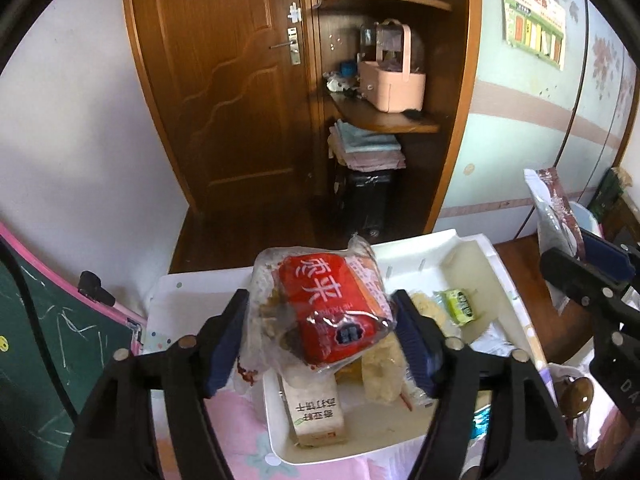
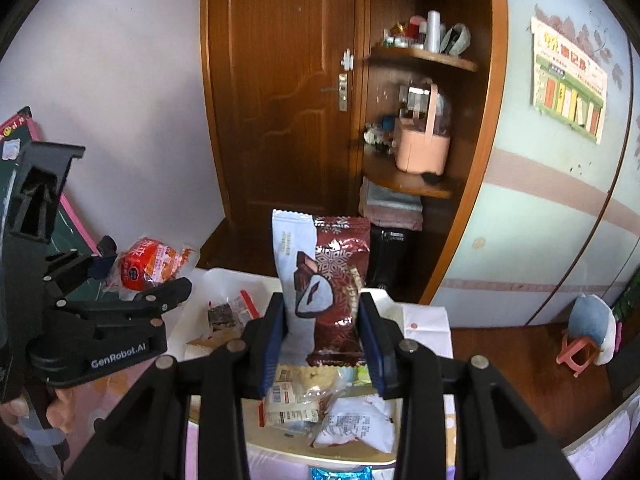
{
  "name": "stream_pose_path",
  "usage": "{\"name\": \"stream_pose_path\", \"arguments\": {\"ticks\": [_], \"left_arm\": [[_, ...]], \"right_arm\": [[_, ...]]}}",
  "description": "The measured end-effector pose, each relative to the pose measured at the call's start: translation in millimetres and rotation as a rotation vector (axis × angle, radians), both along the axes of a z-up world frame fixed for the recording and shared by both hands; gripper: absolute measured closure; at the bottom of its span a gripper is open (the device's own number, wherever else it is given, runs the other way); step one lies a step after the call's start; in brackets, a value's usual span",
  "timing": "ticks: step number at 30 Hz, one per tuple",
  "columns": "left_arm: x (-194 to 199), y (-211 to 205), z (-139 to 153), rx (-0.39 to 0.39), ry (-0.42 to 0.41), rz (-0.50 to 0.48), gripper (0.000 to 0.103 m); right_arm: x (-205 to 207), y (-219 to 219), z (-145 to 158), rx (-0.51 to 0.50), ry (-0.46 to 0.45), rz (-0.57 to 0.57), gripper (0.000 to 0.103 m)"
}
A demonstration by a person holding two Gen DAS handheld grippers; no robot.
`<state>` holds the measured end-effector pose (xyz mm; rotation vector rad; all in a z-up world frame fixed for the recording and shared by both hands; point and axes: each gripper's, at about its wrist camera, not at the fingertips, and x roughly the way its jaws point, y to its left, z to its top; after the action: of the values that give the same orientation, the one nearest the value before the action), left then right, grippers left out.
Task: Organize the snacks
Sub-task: 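Carry both snacks into the white bin and open both tools, then move both tools back over the last two snacks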
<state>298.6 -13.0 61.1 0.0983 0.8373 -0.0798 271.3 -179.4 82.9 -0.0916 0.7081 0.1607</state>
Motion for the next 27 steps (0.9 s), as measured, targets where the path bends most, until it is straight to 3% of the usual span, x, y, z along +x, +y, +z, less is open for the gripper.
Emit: {"name": "stream_pose_path", "arguments": {"ticks": [1, 3, 8, 27], "left_arm": [[2.3, -1.7, -3.4, 0.008, 0.012, -0.007, 0.011], [4.3, -3.0, -7.8, 0.015, 0.029, -0.012, 0.004], [-5.4, -3.9, -7.0, 0.011, 0.034, -0.012, 0.004], [-78.4, -2.2, 22.4, -0.061, 0.029, -0.039, 0.004]], "right_arm": [[1.4, 1.1, -3.9, -0.003, 0.010, 0.001, 0.065], [5.7, -0.6, -11.7, 0.005, 0.039, -0.003, 0.063], [-3.9, -12.6, -16.1, 0.062, 0.039, -0.017, 0.046], [-83.7, -40.0, -1.4, 0.109, 0.017, -0.032, 0.045]]}}
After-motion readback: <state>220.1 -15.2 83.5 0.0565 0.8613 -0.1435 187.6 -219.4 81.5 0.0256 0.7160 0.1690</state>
